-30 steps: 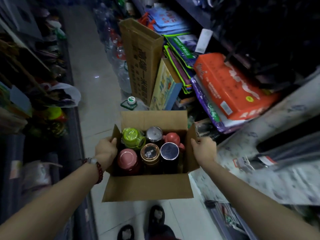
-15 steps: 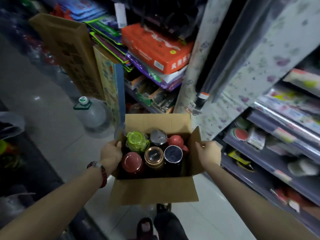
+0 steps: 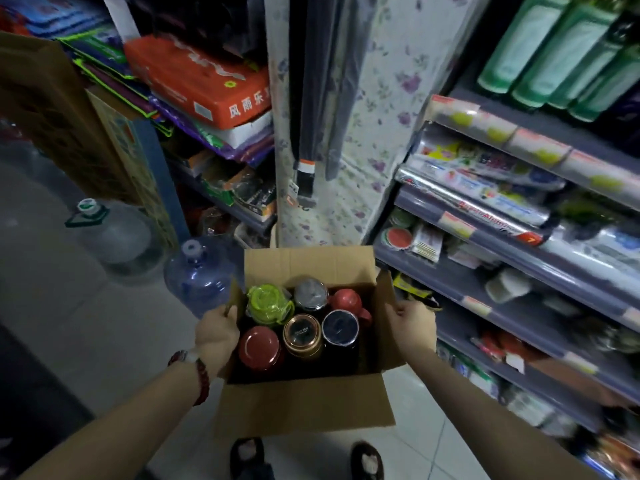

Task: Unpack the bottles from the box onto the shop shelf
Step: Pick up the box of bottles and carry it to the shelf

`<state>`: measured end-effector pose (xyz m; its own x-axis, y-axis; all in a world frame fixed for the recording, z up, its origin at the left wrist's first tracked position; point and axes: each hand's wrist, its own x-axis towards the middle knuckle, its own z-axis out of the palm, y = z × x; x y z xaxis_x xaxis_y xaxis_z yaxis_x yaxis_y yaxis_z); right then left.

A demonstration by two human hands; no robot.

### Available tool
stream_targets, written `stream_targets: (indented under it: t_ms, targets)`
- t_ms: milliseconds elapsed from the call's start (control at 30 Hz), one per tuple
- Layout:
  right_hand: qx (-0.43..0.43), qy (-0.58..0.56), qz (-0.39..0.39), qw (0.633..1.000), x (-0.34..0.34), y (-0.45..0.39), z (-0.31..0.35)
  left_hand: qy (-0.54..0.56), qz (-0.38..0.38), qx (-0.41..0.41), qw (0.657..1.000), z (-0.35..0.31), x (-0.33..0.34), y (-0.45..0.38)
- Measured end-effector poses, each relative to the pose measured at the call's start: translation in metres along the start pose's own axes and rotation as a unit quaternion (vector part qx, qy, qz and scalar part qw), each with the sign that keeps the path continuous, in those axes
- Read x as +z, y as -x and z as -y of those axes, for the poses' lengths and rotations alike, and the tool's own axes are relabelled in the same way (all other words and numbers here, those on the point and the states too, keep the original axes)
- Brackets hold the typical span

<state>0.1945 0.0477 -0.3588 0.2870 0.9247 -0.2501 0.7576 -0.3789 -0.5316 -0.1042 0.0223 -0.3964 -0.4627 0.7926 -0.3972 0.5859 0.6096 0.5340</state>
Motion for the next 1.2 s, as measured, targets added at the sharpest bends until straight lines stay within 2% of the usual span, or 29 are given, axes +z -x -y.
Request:
stream_targets:
  t_ms: [267,567,733,967,1200]
  targets:
    - [-0.093,0.032,0.061,0.993,-0.036,-0.023,-0.068,0.072,-0.072,-0.049,0.994,-0.004,0.071,0.085]
    - [-0.152,0.066,0.115,0.98,-0.032,-0.004,-0.108,0.104,-0.099,-0.165,0.976,0.02,0.101,0.161]
    - [-0.161,0.07,0.125,0.976,-0.004,0.003,-0.12,0.105,-0.095,-0.187,0.972,0.043,0.109,0.178]
    - [-0.155,0.092,0.163,0.97,0.06,-0.02,-0.126,0.137,-0.131,-0.229,0.955,0.08,0.139,0.162]
    - [-0.22,0.129,0.202,0.945,0.11,-0.052,-0.11,0.155,-0.165,-0.299,0.927,0.107,0.177,0.133]
